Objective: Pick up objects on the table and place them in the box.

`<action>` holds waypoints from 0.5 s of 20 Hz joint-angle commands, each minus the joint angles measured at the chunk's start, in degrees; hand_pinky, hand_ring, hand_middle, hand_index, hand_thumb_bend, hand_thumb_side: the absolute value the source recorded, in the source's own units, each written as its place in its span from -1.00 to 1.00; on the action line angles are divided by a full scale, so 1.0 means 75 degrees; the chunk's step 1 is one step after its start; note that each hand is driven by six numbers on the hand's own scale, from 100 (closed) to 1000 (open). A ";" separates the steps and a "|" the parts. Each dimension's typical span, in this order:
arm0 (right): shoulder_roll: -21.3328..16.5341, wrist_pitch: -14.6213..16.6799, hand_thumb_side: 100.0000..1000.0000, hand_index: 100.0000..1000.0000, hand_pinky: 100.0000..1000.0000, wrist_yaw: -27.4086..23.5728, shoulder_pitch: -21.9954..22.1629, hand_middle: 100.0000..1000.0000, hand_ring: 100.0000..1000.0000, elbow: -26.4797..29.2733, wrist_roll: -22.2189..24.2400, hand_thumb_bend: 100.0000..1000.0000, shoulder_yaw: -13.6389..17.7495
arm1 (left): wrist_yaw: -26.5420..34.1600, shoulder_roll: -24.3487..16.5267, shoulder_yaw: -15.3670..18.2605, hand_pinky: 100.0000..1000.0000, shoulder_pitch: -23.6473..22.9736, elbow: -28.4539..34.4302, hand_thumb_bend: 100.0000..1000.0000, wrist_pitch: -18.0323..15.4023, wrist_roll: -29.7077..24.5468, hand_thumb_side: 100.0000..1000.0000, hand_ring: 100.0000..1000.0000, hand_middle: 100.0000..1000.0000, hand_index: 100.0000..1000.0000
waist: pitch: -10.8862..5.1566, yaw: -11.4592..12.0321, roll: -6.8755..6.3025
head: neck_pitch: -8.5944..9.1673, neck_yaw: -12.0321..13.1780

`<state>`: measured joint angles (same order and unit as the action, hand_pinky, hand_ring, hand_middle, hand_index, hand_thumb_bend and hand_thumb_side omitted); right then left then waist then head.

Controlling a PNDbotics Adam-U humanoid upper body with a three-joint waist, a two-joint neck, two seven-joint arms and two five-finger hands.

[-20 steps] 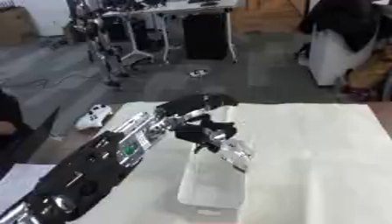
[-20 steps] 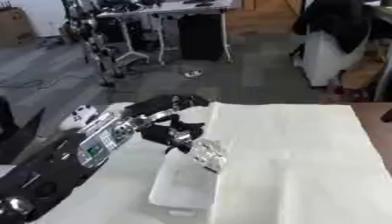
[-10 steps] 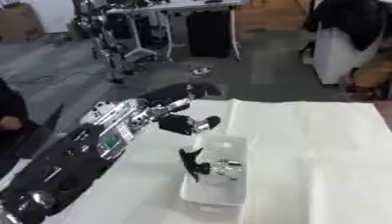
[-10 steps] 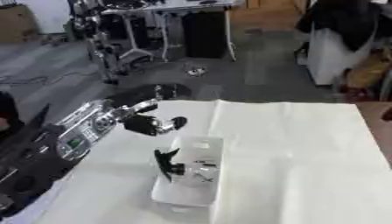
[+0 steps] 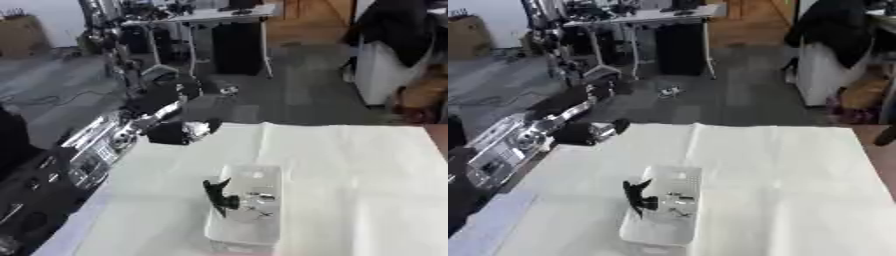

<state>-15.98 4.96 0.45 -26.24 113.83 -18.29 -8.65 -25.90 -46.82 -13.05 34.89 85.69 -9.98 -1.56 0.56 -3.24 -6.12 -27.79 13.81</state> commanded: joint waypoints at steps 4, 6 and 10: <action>-0.0153 -0.0001 1.00 0.80 -0.39 0.0043 -0.0002 -0.16 -0.36 0.0101 -0.0064 -0.28 0.0097 | 0.0813 -0.0290 0.0498 0.50 -0.0382 0.0662 -0.70 0.0382 0.1168 1.00 0.59 0.66 0.81 | -0.0084 0.0140 0.0053 | 0.0374 -0.0027; -0.0165 -0.0007 1.00 0.80 -0.39 0.0050 0.0017 -0.16 -0.36 0.0101 -0.0072 -0.27 0.0105 | 0.1125 -0.0246 0.0612 0.48 -0.0648 0.0989 -0.70 0.0442 0.1474 1.00 0.57 0.65 0.81 | -0.0070 0.0194 0.0085 | 0.0490 0.0007; -0.0201 -0.0017 1.00 0.80 -0.39 0.0061 0.0061 -0.16 -0.37 0.0101 -0.0075 -0.27 0.0115 | 0.1499 -0.0009 0.0899 0.44 -0.1293 0.1788 -0.70 0.0572 0.1746 1.00 0.54 0.62 0.82 | -0.0049 0.0316 0.0153 | 0.0711 0.0118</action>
<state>-16.55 4.83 0.60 -25.39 113.83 -18.71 -8.29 -15.74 -46.13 -7.93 24.71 96.75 -6.00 10.66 0.60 -0.90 -5.04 -23.50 14.15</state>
